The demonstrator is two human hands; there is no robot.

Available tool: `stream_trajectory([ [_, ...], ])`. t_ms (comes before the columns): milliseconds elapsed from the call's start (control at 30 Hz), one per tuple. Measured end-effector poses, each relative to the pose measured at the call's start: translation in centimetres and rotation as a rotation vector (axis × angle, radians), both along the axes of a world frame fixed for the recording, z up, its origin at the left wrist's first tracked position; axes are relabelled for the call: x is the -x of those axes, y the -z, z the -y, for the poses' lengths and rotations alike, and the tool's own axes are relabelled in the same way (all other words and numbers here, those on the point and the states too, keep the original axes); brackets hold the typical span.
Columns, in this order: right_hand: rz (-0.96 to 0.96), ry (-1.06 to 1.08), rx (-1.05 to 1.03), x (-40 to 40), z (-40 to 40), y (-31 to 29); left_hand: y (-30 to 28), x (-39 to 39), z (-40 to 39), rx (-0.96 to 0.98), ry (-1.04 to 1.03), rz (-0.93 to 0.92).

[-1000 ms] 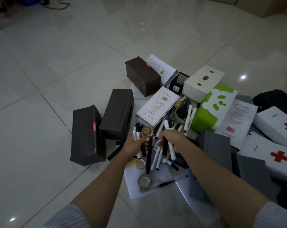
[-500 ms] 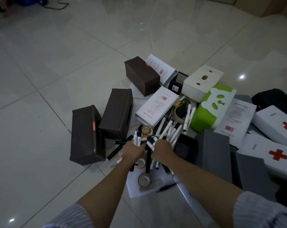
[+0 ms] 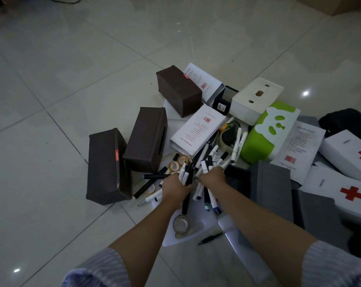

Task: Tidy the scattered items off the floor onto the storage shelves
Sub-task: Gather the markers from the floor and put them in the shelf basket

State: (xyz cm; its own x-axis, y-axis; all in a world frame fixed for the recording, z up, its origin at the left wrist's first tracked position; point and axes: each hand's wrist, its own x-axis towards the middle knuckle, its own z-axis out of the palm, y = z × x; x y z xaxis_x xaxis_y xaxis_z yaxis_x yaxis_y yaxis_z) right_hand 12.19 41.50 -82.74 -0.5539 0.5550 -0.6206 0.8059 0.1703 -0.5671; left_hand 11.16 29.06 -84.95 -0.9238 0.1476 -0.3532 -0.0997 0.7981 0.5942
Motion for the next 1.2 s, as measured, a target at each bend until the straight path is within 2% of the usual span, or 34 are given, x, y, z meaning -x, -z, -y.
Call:
stream_trajectory([
  [133,-0.042,0.078,0.215,0.1,-0.8,0.0,0.0,0.5,1.0,-0.279,-0.197,0.11],
  [300,-0.069,0.23,0.633,-0.1,-1.3,-1.9,-1.4,1.7,2.7,-0.808,-0.381,0.466],
  [400,-0.151,0.277,0.77,-0.4,-1.2,-2.0,-2.1,1.7,3.7,-0.898,-0.423,0.514],
  [500,-0.226,0.264,0.924,-0.7,-1.0,-1.9,-2.2,1.5,4.8,-0.787,-0.373,0.459],
  [600,-0.24,0.238,1.048,-1.1,-0.5,-1.6,-2.0,1.6,5.9,-0.386,-0.225,0.207],
  [667,-0.223,0.217,1.024,-1.3,0.1,-1.3,-1.8,1.6,6.7,-0.156,-0.181,0.045],
  [733,-0.228,0.233,0.948,-1.5,0.7,-1.2,-1.7,1.4,7.5,-0.024,-0.17,-0.077],
  [833,-0.259,0.333,0.929,-1.4,1.0,-0.8,-1.8,1.0,8.4,0.058,-0.119,-0.246],
  [967,-0.289,0.312,0.885,-1.2,0.7,-0.3,-1.1,1.3,8.0,0.116,0.183,-0.422],
  [1067,-0.341,0.378,0.907,-1.3,0.5,0.0,-0.5,2.1,6.1,0.134,0.352,-0.431],
  [1200,-0.368,0.435,0.896,-1.3,0.2,0.1,0.3,2.5,4.5,0.28,0.43,-0.359],
])
